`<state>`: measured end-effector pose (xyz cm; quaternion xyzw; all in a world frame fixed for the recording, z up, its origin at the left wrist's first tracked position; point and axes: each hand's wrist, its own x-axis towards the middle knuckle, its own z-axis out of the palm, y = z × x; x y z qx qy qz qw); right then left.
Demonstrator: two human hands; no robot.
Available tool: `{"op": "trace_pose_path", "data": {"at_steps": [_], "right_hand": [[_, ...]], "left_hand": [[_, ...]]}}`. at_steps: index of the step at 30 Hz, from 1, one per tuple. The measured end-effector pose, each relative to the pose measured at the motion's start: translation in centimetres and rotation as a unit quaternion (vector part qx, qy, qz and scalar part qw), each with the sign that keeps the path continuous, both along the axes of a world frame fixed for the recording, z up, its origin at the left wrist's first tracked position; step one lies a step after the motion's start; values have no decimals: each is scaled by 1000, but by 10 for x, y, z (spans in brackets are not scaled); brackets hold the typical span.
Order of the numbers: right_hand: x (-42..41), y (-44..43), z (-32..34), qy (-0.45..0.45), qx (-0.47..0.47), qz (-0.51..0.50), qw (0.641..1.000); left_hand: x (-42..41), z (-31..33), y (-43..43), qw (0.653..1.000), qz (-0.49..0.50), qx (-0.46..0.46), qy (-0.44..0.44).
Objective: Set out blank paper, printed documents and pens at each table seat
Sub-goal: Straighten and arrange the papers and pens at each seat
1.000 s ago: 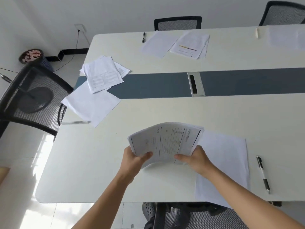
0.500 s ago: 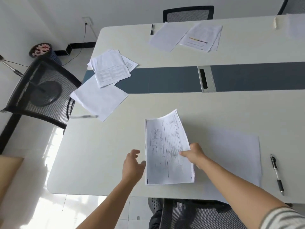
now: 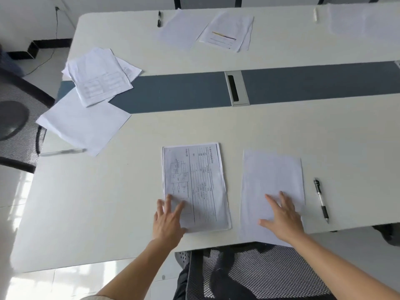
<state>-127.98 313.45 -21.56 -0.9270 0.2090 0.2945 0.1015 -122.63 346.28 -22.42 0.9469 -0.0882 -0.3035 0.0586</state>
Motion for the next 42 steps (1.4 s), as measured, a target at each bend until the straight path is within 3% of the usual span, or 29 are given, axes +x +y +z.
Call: {"op": "trace_pose_path", "data": {"at_steps": [8,20,25,28,31,38,42], "right_hand": [[38,-5,-5,-15,24,56,998],[30,-15,-3,-23,41,73,996],[18,-66,13,-251,-27,-95,963],[-2,-111,15,-163,-64,-246,953],[-19,-129,10,-85,-35,-298,950],[15,-80,17,-207,102,-255,939],[42,-26,13,-206,143,-183,951]], "left_hand": [[-6,-1,-14,1000,-25,3,9],[-7,3,-16,1000,-18,6,2],[-7,7,-22,999,11,-25,-33],[-8,6,-26,998,32,-39,-40],[-12,2,-27,999,32,-30,-31],[-16,-4,-26,999,37,-26,-26],[-16,-4,-29,999,40,-20,-21]]}}
